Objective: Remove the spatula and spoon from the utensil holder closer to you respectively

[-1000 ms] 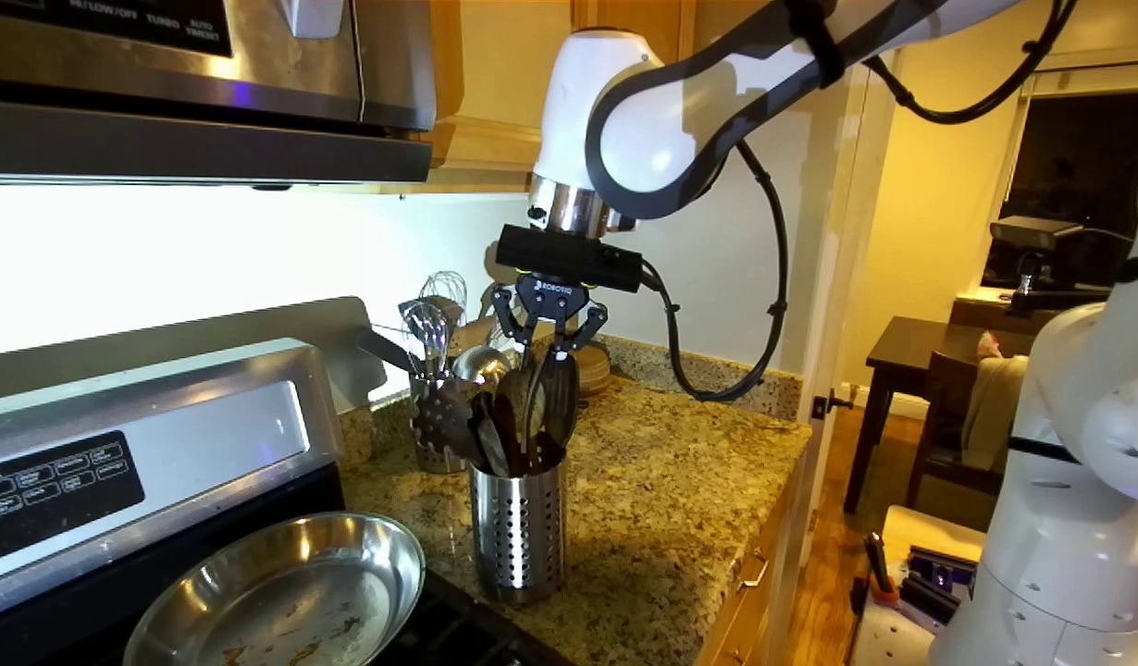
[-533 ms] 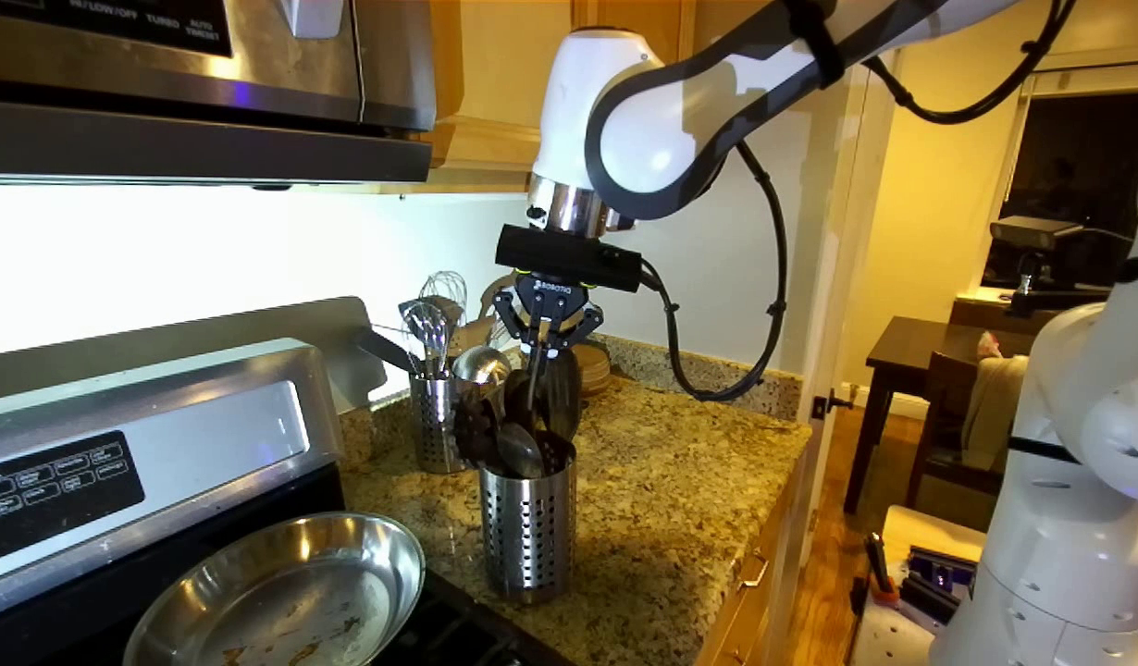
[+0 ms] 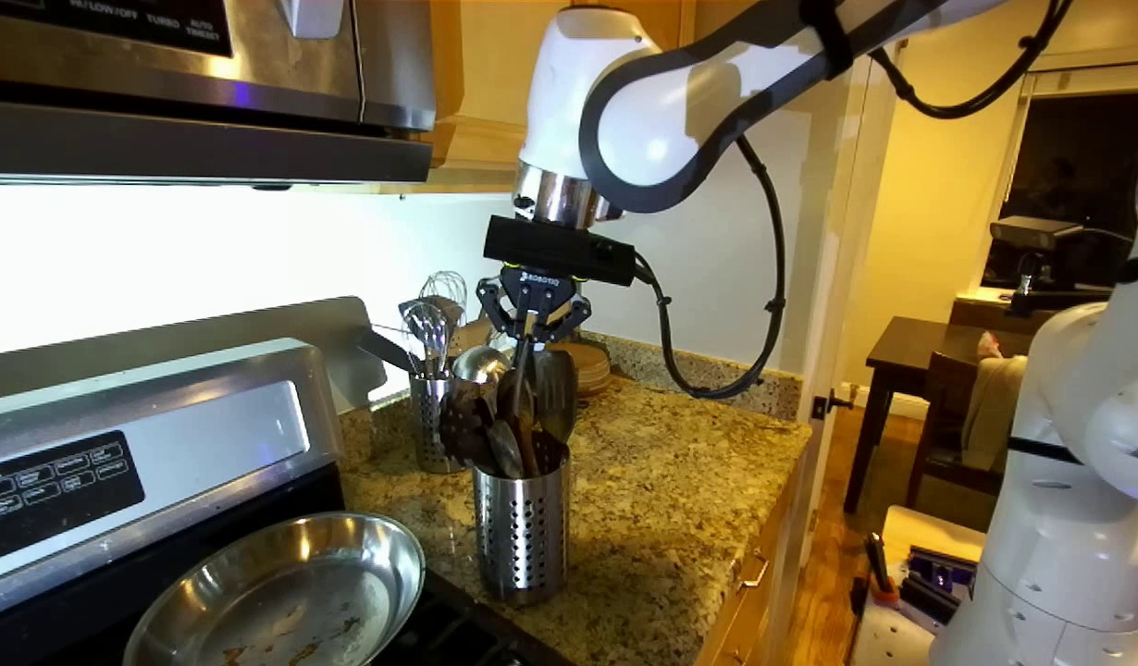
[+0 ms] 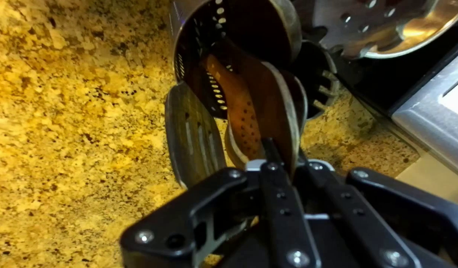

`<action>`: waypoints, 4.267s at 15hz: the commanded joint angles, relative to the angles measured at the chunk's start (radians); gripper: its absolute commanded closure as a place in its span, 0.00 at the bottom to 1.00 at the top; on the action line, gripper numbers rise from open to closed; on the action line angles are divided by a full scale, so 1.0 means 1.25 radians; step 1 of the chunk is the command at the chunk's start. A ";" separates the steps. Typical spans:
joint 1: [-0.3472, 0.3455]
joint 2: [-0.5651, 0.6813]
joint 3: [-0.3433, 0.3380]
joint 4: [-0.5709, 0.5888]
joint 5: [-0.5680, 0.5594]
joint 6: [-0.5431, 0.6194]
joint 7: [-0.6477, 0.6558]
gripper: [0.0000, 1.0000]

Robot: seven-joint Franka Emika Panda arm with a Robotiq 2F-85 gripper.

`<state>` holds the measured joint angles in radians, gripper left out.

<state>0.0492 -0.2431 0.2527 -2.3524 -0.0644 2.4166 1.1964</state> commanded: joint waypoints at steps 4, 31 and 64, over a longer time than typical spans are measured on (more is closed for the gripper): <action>0.009 -0.048 0.017 0.053 -0.075 -0.080 0.005 0.92; -0.116 -0.320 0.045 0.217 -0.243 -0.283 0.023 0.91; -0.152 -0.194 -0.139 -0.202 0.069 -0.110 0.191 0.93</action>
<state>-0.1357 -0.4735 0.0800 -2.5569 -0.0076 2.2235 1.3943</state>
